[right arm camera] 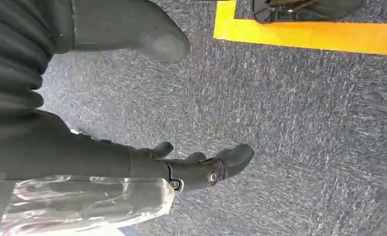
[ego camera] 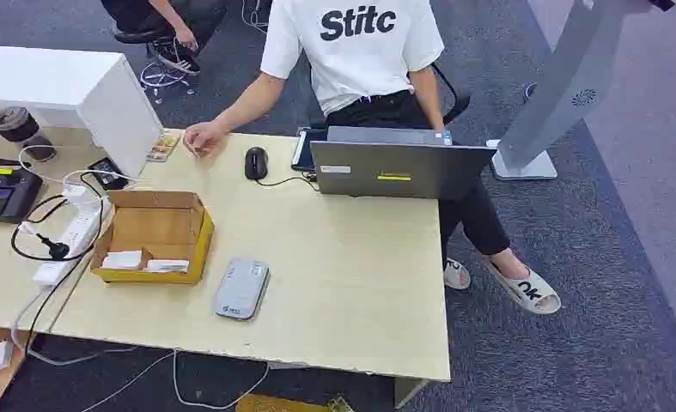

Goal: Pass the card to the sensor for recognition and then transmit it.

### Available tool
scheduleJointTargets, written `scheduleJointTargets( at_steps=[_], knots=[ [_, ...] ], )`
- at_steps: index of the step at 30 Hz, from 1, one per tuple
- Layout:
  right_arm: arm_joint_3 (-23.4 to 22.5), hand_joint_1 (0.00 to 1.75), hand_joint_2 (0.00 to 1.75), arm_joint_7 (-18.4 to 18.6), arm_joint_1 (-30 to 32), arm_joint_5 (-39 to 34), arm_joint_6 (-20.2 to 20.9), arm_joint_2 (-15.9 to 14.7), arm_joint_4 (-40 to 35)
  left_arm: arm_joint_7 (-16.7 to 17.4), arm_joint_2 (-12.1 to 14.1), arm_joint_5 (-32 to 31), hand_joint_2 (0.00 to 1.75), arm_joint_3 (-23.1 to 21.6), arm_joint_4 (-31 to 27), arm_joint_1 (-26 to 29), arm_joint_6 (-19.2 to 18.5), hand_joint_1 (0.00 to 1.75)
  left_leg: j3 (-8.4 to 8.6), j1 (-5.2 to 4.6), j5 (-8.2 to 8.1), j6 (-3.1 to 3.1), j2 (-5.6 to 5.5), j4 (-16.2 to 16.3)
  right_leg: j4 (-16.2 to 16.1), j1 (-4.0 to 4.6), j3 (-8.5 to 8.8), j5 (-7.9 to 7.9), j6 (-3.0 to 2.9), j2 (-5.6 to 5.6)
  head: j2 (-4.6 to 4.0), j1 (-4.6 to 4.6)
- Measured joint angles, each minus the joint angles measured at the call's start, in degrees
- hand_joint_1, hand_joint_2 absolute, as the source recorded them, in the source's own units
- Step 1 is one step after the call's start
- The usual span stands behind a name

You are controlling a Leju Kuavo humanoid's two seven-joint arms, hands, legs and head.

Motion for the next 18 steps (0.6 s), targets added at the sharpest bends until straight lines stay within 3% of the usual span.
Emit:
scheduleJointTargets(
  at_steps=[6,18],
  knots=[
    [-0.2,0.0,1.75,0.1,-0.1,0.2,0.9,0.0,0.0,0.0,-0.3,3.5,1.75,-4.6,-8.6,3.1,-0.5,0.0,0.01,0.0,0.0,0.0,0.0,0.0,0.0,0.01,0.0,0.0,0.0,0.01,0.0,0.0],
    [-0.3,0.0,1.75,0.1,-0.1,0.2,1.0,0.0,0.0,0.0,-0.3,3.6,1.75,-5.5,-9.9,3.8,-0.5,0.0,0.01,0.0,0.0,0.0,0.01,0.0,0.0,0.0,0.0,0.0,0.0,0.01,0.0,-0.04]
  ],
)
